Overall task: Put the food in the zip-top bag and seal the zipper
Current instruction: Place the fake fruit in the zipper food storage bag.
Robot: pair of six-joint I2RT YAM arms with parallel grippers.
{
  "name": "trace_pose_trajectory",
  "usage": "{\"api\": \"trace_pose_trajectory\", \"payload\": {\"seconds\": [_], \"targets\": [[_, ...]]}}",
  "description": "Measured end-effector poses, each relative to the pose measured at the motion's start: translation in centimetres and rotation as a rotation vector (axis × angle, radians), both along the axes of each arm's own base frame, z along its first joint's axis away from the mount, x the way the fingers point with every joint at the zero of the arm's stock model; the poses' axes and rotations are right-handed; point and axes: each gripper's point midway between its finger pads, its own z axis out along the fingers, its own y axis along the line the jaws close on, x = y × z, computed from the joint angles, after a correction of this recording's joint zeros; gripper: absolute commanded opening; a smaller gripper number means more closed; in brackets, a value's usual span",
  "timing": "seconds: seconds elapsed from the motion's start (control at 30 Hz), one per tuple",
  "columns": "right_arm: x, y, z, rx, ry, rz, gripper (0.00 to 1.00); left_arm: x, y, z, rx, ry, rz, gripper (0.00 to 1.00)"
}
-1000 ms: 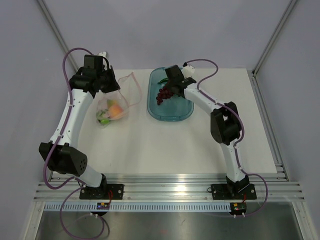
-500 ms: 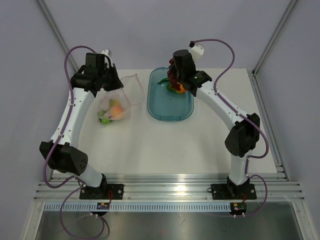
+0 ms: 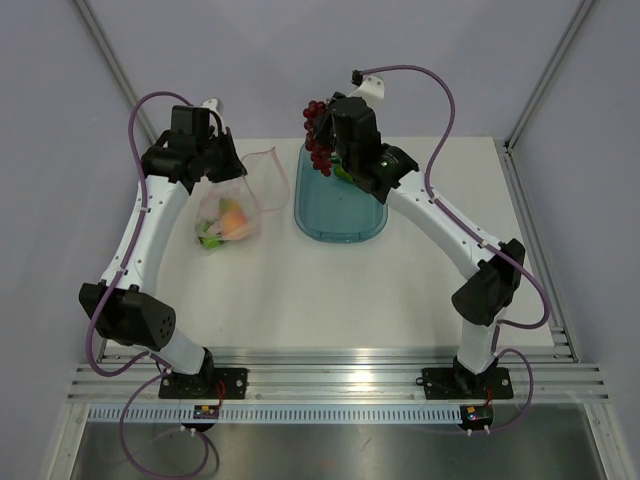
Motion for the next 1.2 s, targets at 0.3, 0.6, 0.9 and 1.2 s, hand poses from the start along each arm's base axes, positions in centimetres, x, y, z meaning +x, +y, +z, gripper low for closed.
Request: {"api": "trace_pose_trajectory", "payload": {"seconds": [0.3, 0.6, 0.9, 1.2], "targets": [[-3.7, 4.8, 4.8, 0.067, -0.083, 0.161, 0.09, 0.0, 0.0, 0.0, 0.001, 0.001, 0.000, 0.00], [-4.3, 7.8, 4.6, 0.100, -0.077, 0.233, 0.09, -0.1, 0.0, 0.3, 0.000, -0.002, 0.000, 0.00], [-3.8, 11.5, -3.2, 0.060, 0.069, 0.306, 0.08, 0.1, 0.0, 1.4, -0.008, -0.029, -0.002, 0.00], [-5.7, 13.3, -7.1, 0.021, 0.148, 0.356, 0.07, 0.5, 0.1, 0.9, -0.010, -0.015, 0.000, 0.00]]}}
